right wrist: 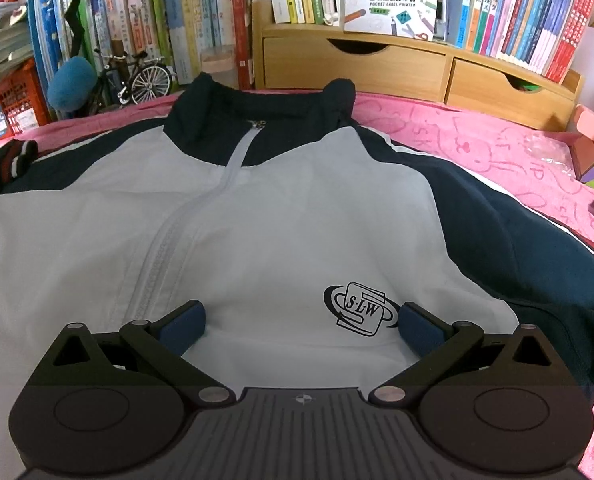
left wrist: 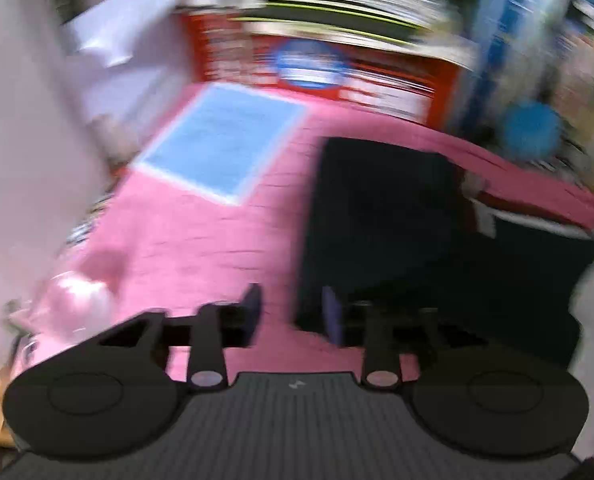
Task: Fold clothes
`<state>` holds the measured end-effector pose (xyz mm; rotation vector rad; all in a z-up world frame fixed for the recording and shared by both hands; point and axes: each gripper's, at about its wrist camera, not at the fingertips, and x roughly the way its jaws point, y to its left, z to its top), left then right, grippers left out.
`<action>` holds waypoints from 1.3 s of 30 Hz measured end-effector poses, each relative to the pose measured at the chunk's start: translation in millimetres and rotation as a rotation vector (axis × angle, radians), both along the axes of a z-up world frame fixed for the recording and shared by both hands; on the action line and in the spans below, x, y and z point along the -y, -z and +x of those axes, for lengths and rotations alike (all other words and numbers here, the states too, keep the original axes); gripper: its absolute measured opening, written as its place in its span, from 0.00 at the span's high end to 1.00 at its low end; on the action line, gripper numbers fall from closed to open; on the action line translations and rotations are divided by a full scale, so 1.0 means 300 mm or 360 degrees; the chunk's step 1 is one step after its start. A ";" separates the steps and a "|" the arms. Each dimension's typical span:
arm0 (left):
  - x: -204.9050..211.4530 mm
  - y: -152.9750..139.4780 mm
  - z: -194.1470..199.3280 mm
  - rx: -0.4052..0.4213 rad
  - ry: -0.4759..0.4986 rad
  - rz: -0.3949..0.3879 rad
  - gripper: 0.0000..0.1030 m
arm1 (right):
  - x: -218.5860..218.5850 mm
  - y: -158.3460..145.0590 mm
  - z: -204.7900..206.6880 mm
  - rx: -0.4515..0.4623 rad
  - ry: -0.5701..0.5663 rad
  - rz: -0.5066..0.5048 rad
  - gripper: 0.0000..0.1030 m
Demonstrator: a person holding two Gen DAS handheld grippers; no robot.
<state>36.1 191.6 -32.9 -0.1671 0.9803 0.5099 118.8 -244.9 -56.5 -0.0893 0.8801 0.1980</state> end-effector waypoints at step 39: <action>0.563 0.110 0.090 0.0222 0.0697 -0.0298 0.47 | -0.258 -0.028 -0.277 -0.0113 -0.0426 0.0040 0.51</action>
